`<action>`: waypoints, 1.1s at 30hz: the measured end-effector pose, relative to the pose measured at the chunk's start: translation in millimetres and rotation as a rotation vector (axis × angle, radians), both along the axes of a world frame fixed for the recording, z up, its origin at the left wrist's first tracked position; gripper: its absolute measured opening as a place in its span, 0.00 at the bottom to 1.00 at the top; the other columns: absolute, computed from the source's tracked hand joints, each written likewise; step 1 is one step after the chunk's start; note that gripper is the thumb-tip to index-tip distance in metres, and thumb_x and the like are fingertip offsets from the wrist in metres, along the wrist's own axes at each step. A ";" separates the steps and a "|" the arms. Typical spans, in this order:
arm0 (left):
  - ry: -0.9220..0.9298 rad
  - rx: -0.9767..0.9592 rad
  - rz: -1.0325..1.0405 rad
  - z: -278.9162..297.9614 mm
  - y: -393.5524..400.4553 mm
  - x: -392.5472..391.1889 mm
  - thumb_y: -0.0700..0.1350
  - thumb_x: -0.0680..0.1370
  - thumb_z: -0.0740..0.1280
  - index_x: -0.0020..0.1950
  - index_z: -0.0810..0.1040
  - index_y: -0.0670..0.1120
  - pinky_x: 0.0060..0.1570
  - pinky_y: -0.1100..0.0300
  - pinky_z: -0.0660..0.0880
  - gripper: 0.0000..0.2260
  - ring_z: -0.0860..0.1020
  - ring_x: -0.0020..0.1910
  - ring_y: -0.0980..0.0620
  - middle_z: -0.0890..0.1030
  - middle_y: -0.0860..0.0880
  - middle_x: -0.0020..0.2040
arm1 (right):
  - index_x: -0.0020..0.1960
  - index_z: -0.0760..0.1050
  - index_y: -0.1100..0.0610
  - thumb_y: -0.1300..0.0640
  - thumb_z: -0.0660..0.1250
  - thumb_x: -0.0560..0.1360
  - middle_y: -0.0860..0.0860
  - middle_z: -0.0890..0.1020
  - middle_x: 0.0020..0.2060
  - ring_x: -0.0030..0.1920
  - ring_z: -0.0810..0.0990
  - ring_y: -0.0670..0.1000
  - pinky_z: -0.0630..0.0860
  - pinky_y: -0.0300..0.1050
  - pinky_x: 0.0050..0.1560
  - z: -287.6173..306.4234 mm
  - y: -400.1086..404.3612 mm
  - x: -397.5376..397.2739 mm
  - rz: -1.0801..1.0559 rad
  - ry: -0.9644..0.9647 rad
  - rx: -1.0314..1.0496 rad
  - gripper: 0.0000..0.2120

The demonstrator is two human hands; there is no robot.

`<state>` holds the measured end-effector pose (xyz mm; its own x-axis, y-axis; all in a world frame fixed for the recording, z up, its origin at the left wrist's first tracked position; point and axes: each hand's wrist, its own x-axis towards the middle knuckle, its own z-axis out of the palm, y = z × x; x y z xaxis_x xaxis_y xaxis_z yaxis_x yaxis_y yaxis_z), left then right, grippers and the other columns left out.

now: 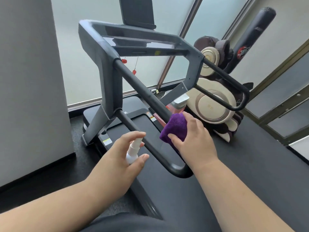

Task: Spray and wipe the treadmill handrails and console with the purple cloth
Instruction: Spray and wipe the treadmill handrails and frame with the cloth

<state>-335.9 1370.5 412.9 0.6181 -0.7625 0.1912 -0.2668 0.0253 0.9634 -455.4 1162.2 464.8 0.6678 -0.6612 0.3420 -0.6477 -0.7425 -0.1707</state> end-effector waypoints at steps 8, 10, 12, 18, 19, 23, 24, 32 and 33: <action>0.000 -0.071 0.087 6.4 -55.5 -17.8 0.56 0.74 0.70 0.63 0.68 0.71 0.41 0.70 0.72 0.21 0.79 0.44 0.65 0.78 0.65 0.56 | 0.73 0.59 0.49 0.40 0.69 0.73 0.55 0.70 0.67 0.55 0.76 0.61 0.74 0.54 0.55 2.9 -17.2 6.2 0.143 0.185 -0.051 0.35; -0.016 -0.105 0.126 7.7 -70.0 -22.6 0.52 0.75 0.71 0.62 0.69 0.70 0.43 0.75 0.71 0.22 0.79 0.44 0.64 0.79 0.64 0.54 | 0.73 0.55 0.49 0.39 0.68 0.74 0.55 0.69 0.67 0.56 0.76 0.61 0.73 0.53 0.54 8.8 -22.9 16.9 0.191 0.241 -0.039 0.36; -0.046 -0.120 0.169 8.7 -82.7 -25.3 0.46 0.76 0.72 0.61 0.68 0.71 0.46 0.77 0.69 0.24 0.79 0.49 0.62 0.80 0.63 0.53 | 0.73 0.54 0.50 0.40 0.67 0.75 0.57 0.69 0.65 0.56 0.76 0.61 0.73 0.53 0.53 14.9 -29.8 32.1 0.235 0.272 -0.006 0.35; -0.088 -0.223 0.315 14.2 -112.9 -31.9 0.46 0.75 0.72 0.61 0.68 0.70 0.49 0.71 0.73 0.23 0.80 0.50 0.62 0.81 0.62 0.53 | 0.72 0.56 0.52 0.43 0.67 0.75 0.59 0.70 0.61 0.58 0.75 0.64 0.66 0.53 0.48 26.8 -50.8 84.2 0.311 0.268 0.280 0.32; -0.084 -0.235 0.340 12.4 -116.5 -31.4 0.49 0.75 0.72 0.62 0.68 0.70 0.48 0.66 0.76 0.22 0.81 0.48 0.62 0.81 0.61 0.53 | 0.71 0.57 0.52 0.44 0.67 0.75 0.60 0.70 0.61 0.59 0.75 0.63 0.65 0.52 0.47 26.9 -52.8 91.3 0.310 0.255 0.310 0.31; -0.039 -0.233 0.437 -9.1 -124.9 -13.9 0.59 0.73 0.72 0.67 0.68 0.65 0.44 0.49 0.77 0.24 0.82 0.44 0.56 0.82 0.56 0.54 | 0.67 0.59 0.55 0.44 0.69 0.75 0.60 0.71 0.60 0.59 0.74 0.62 0.64 0.51 0.45 24.3 -55.4 114.8 0.316 0.211 0.352 0.29; -0.030 -0.249 0.440 -13.0 -125.9 -7.3 0.59 0.73 0.72 0.69 0.68 0.63 0.42 0.48 0.78 0.26 0.83 0.43 0.54 0.82 0.55 0.54 | 0.66 0.59 0.55 0.45 0.69 0.75 0.60 0.70 0.60 0.60 0.74 0.63 0.65 0.52 0.46 23.7 -55.3 119.8 0.316 0.212 0.366 0.29; 0.077 0.015 0.449 -50.4 -143.0 77.9 0.45 0.79 0.71 0.60 0.73 0.49 0.26 0.67 0.75 0.12 0.79 0.30 0.64 0.80 0.37 0.58 | 0.69 0.57 0.56 0.46 0.69 0.76 0.62 0.68 0.61 0.61 0.73 0.67 0.74 0.60 0.59 30.1 -52.3 160.6 0.289 0.229 0.373 0.30; 0.099 0.065 0.433 -47.5 -141.9 84.0 0.42 0.79 0.70 0.60 0.73 0.49 0.25 0.68 0.74 0.11 0.78 0.29 0.65 0.80 0.37 0.59 | 0.69 0.57 0.56 0.46 0.68 0.77 0.62 0.68 0.61 0.61 0.74 0.68 0.75 0.60 0.58 30.1 -51.3 166.3 0.284 0.241 0.357 0.30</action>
